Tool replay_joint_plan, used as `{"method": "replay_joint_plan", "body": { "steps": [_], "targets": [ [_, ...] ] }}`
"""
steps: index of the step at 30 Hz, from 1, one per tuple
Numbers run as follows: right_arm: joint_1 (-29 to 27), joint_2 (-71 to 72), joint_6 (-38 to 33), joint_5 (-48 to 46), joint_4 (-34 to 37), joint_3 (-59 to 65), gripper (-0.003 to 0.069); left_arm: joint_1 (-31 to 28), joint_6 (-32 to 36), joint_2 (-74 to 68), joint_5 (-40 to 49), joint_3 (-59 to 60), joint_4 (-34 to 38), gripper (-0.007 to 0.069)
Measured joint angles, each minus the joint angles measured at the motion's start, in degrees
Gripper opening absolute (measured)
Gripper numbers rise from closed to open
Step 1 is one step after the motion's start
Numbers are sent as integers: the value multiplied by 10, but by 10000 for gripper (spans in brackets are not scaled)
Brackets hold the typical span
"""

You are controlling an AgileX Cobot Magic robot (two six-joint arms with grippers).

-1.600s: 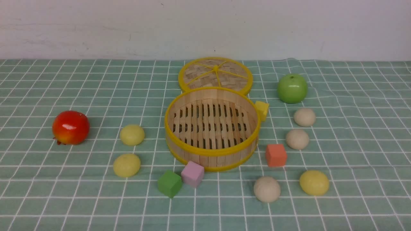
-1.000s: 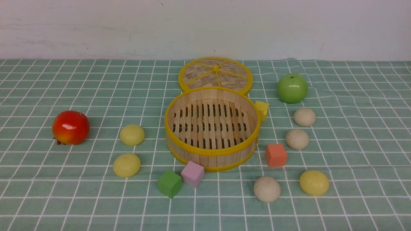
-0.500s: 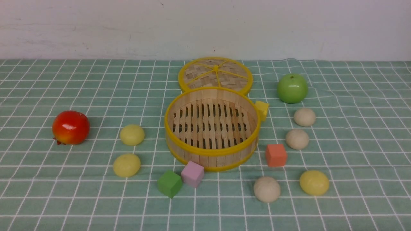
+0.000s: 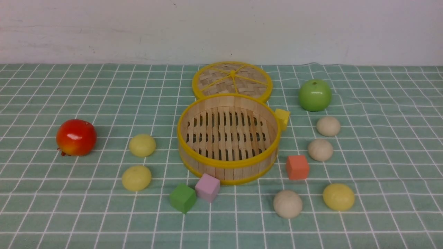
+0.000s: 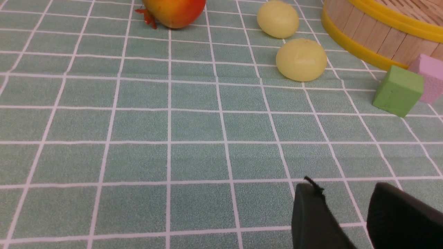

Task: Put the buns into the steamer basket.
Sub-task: Use the left arm to grab a steamed stuffed bun

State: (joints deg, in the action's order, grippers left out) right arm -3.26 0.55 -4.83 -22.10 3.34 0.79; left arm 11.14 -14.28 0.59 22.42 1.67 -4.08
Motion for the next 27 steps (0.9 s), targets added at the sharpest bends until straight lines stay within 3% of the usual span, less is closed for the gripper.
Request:
{"method": "replay_joint_plan", "body": {
  "steps": [5, 11, 22, 27],
  "targets": [
    [0, 0, 0, 0, 0, 0, 239, 0, 0, 0, -31, 1, 1, 238],
    [0, 0, 0, 0, 0, 0, 239, 0, 0, 0, -133, 1, 7, 238],
    [0, 0, 0, 0, 0, 0, 239, 0, -5, 0, -168, 1, 14, 238],
    [0, 0, 0, 0, 0, 0, 239, 0, -19, 0, -258, 1, 26, 238]
  ]
}}
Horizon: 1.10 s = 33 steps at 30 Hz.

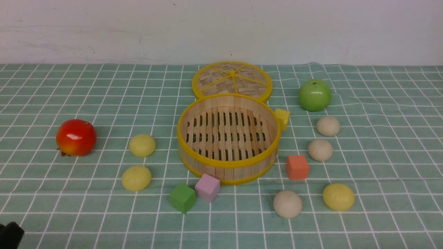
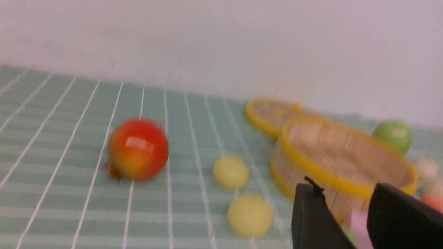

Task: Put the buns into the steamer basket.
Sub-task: Use the left arm to grab a steamed stuffed bun

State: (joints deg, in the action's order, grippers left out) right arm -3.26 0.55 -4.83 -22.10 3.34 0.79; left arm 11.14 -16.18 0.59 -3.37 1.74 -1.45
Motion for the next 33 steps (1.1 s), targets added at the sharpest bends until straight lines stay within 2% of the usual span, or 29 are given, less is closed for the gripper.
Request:
{"method": "replay_joint_plan", "body": {
  "steps": [4, 9, 15, 18, 24, 29, 33],
  "targets": [
    [0, 0, 0, 0, 0, 0, 239, 0, -29, 0, -96, 0, 38, 238],
    [0, 0, 0, 0, 0, 0, 239, 0, -48, 0, -99, -46, 95, 238],
    [0, 0, 0, 0, 0, 0, 239, 0, -51, -68, -6, -199, 109, 238],
    [0, 0, 0, 0, 0, 0, 239, 0, -52, -148, 105, -294, 109, 238],
    [0, 0, 0, 0, 0, 0, 239, 0, -5, -266, 253, -340, 69, 238],
    [0, 0, 0, 0, 0, 0, 239, 0, 10, -323, 287, -338, 58, 238],
    [0, 0, 0, 0, 0, 0, 239, 0, 12, -395, 290, -334, 83, 238]
  ]
}}
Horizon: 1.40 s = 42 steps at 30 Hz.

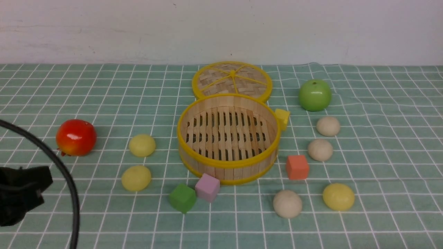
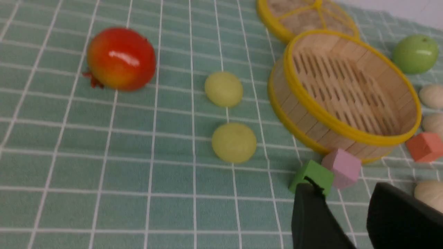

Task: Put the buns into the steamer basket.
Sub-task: Use the left arm to grab a steamed stuffed bun

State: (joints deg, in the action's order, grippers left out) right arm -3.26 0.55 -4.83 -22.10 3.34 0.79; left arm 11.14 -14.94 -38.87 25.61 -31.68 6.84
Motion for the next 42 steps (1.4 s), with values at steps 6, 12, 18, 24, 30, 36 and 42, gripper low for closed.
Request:
{"method": "replay_joint_plan", "body": {
  "steps": [6, 12, 18, 24, 30, 36, 42],
  "targets": [
    [0, 0, 0, 0, 0, 0, 239, 0, 0, -123, 18, -31, 26, 238],
    [0, 0, 0, 0, 0, 0, 239, 0, 24, -250, 73, -116, 28, 238],
    [0, 0, 0, 0, 0, 0, 239, 0, 71, -381, 128, -209, 28, 238],
    [0, 0, 0, 0, 0, 0, 239, 0, 78, -467, 155, -282, 28, 238],
    [0, 0, 0, 0, 0, 0, 239, 0, 78, -497, 158, -309, 26, 238],
    [0, 0, 0, 0, 0, 0, 239, 0, 78, -532, 205, -365, 17, 267],
    [0, 0, 0, 0, 0, 0, 239, 8, 67, -598, 242, -435, -1, 332]
  ]
}}
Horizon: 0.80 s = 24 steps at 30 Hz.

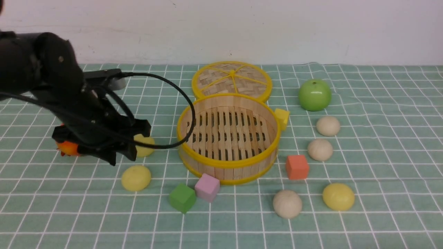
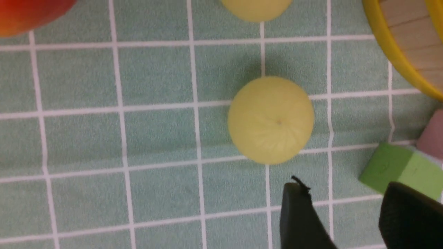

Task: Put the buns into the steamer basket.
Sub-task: Use the left arm to grab a steamed stuffed bun

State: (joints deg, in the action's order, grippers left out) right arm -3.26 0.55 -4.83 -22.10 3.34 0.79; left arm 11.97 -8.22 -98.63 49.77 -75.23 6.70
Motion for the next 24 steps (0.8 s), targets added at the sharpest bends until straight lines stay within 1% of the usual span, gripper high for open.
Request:
{"method": "replay_joint_plan", "body": {
  "steps": [3, 5, 6, 7, 8, 10, 12, 19, 21, 24],
  "targets": [
    [0, 0, 0, 0, 0, 0, 239, 27, -23, -31, 6, -19, -39, 342],
    [0, 0, 0, 0, -1, 0, 239, 54, -68, -60, 10, -33, -95, 344],
    [0, 0, 0, 0, -1, 0, 239, 63, -88, -69, 12, -38, -115, 344],
    [0, 0, 0, 0, -1, 0, 239, 65, -92, -71, 12, -38, -120, 344],
    [0, 0, 0, 0, -1, 0, 239, 80, -127, -86, 13, -46, -157, 344],
    [0, 0, 0, 0, -2, 0, 239, 88, -155, -98, 14, -50, -191, 344],
    [0, 0, 0, 0, -2, 0, 239, 92, -169, -108, 15, -52, -212, 339],
    [0, 0, 0, 0, -2, 0, 239, 92, -179, -125, 10, -53, -231, 298],
    [0, 0, 0, 0, -2, 0, 239, 92, -179, -128, -1, -54, -232, 264],
    [0, 0, 0, 0, -2, 0, 239, 92, -179, -129, -12, -54, -233, 237]
  ]
}}
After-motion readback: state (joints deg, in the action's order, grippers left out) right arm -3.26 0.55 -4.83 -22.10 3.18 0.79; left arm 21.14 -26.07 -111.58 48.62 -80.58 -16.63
